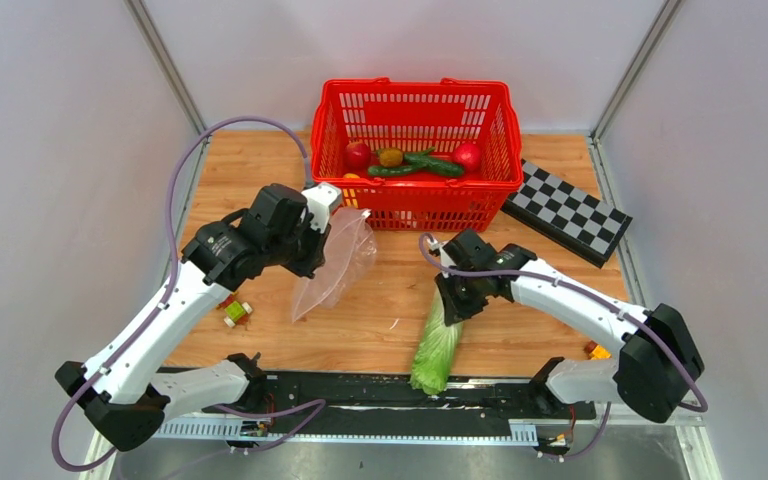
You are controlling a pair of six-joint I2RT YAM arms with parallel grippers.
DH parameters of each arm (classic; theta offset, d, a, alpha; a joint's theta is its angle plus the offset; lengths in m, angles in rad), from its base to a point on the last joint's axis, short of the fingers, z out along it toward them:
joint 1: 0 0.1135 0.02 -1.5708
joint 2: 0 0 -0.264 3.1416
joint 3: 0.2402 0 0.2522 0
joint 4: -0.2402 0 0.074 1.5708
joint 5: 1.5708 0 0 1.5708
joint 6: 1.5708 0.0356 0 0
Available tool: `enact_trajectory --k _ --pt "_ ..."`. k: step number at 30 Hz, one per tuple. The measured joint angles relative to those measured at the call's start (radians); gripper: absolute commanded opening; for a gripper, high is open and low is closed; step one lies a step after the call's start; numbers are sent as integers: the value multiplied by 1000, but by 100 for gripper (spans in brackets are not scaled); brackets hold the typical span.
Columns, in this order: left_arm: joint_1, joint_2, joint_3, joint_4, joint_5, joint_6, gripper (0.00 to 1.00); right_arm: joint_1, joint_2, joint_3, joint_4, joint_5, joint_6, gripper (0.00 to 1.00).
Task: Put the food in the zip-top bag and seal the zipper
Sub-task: Place the fake vegetable at the center of the board.
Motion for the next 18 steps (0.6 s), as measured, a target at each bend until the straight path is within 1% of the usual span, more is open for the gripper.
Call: enact_trajectory --k 1,2,4,7,8,9,13,15,18 --pt "0 0 -2 4 6 0 0 8 18 6 2 14 1 36" --pt "0 0 -4 6 11 0 0 13 23 17 2 24 4 48" --pt "0 0 -13 12 20 0 0 34 26 34 8 61 8 70" --pt "0 0 -24 19 27 -1 0 71 23 39 16 116 23 86" --pt "0 0 -26 21 28 -1 0 79 18 39 15 127 33 90" --pt "0 0 -28 24 28 -1 0 87 5 38 16 138 49 91" --pt "0 0 -33 35 27 -3 0 119 -103 12 22 180 163 94" --pt "0 0 -36 37 24 -4 0 151 -164 -21 32 220 250 94" --pt "0 0 -39 40 20 -4 0 231 -227 -97 36 299 417 95"
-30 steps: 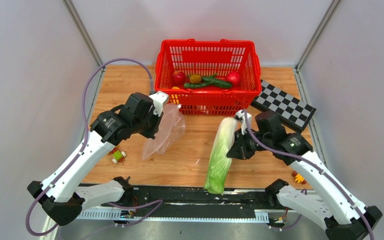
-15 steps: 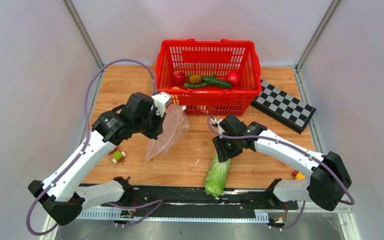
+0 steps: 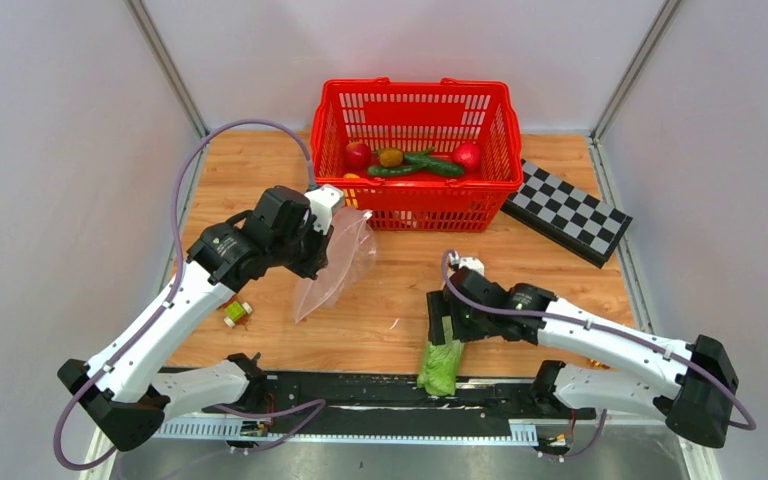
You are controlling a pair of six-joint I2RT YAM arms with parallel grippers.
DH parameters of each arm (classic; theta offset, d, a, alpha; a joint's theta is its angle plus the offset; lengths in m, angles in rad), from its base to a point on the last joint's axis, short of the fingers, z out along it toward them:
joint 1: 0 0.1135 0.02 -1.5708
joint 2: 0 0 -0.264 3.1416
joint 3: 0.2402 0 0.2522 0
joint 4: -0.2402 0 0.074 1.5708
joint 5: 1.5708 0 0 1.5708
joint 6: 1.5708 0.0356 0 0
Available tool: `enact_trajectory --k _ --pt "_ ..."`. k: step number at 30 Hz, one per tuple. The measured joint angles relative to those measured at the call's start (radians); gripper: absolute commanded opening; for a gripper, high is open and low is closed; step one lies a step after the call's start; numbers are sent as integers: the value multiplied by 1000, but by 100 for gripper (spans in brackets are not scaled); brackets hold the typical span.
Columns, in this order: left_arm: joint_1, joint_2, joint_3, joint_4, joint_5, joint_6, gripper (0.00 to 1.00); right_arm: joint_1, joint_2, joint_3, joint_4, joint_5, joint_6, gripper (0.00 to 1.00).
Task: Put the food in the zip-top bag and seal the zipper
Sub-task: Place the fake vegetable at the center of the board, then pick up the fake vegetable at the center of the board.
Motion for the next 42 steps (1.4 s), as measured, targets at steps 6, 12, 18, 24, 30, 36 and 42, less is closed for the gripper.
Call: enact_trajectory --k 6,12,18,24,30,36,42 --pt "0 -2 -2 4 0 0 0 147 -9 -108 -26 146 311 99" --pt "0 -3 -4 8 0 -2 0 166 -4 -188 96 154 421 94" --pt "0 -3 -11 10 0 -4 0 166 34 -233 248 128 433 62" --pt "0 -5 -11 14 0 -5 0 164 10 -254 286 124 419 2" --pt "0 -6 -11 21 7 -3 0 159 -123 -246 244 106 290 0" --pt "-1 -8 -11 53 40 -2 0 157 -357 -144 198 -76 110 0" --pt "-37 -8 -11 104 43 -4 0 158 -432 -69 243 -368 -20 0"
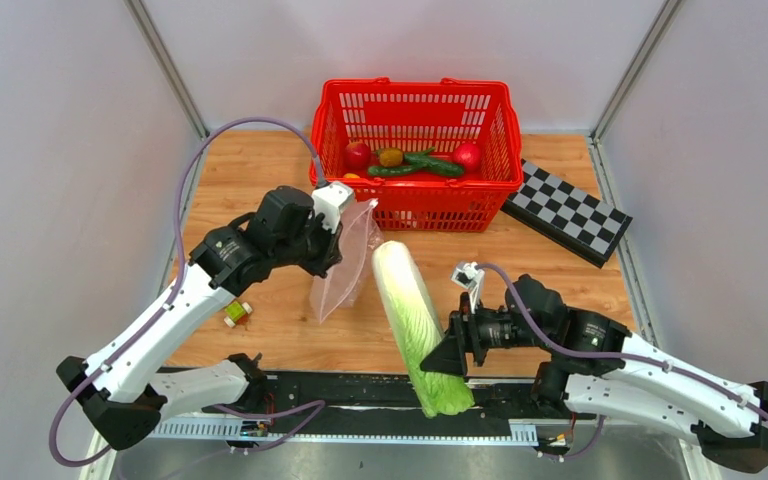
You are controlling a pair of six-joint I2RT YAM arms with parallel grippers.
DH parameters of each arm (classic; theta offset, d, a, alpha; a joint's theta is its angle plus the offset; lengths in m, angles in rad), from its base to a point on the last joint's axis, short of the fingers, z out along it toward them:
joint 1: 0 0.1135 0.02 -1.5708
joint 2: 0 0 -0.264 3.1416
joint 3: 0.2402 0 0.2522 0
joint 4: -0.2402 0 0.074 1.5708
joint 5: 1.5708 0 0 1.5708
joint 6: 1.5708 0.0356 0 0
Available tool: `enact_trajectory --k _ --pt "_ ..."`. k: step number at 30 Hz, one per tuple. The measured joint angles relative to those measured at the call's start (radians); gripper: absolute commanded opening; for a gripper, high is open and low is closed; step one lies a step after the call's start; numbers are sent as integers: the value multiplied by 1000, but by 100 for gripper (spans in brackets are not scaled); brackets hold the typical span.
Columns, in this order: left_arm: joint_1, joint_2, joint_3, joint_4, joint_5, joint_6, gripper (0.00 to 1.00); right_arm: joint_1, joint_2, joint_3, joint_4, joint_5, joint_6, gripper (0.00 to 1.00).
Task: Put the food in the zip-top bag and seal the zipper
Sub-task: Pick up the fake vegetable at the center of the board, then place the fake vegetable in the zipper food storage bag.
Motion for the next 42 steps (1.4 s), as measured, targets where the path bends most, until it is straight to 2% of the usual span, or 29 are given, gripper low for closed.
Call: enact_trajectory --k 5,9,16,23,32,39,42 --pt "-71 13 0 34 -44 -10 0 0 85 29 94 -200 -52 0" --pt "-121 32 0 40 -85 -18 0 0 156 50 129 -256 -83 0" --pt "-135 14 1 41 -130 -26 0 0 191 98 68 -204 -136 0" --pt "-140 -37 14 40 -105 -27 0 -26 206 98 13 -121 -149 0" --pt "-158 -61 53 30 -93 -23 0 -43 241 113 -77 -94 -146 0" --pt "-389 40 148 2 -199 -15 0 -44 304 218 -177 -105 -136 0" --pt "-435 81 152 0 -244 -18 0 -44 289 253 -180 -135 -122 0"
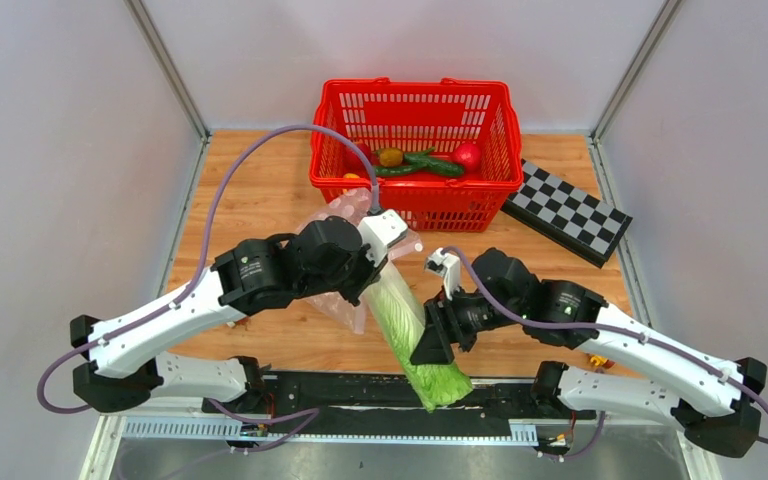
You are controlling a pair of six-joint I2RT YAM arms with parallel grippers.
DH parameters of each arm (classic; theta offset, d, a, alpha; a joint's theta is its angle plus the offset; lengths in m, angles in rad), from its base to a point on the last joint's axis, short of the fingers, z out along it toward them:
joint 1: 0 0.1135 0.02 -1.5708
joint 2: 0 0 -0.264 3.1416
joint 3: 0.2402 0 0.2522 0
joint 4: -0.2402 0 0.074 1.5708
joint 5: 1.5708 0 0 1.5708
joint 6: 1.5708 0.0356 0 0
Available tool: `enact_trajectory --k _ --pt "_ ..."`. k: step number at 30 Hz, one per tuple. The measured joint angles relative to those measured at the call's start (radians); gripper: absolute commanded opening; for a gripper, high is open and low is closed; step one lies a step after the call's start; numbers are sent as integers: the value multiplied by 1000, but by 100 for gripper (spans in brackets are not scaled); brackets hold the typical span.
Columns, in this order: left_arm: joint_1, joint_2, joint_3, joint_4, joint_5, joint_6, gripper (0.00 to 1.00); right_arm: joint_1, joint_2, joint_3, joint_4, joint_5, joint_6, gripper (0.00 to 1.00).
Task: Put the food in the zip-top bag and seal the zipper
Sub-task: Place the fake vegetable in the zipper food storage bag.
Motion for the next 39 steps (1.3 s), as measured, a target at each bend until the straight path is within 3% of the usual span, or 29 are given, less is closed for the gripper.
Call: enact_trajectory --k 9,15,19,28,39 --pt "-19 13 -14 33 -17 -23 0 -14 -53 -16 -26 13 40 0" --pt "-21 31 -19 32 44 -20 0 -6 -30 -16 -70 209 27 0" --pt "-22 30 -33 32 5 -23 0 -6 14 24 -158 295 19 0" --pt "-23 53 -58 39 -30 -28 0 -6 3 -8 -79 -13 -32 0" --pt "-26 90 -76 111 51 -26 0 23 91 -18 -123 -51 -166 0"
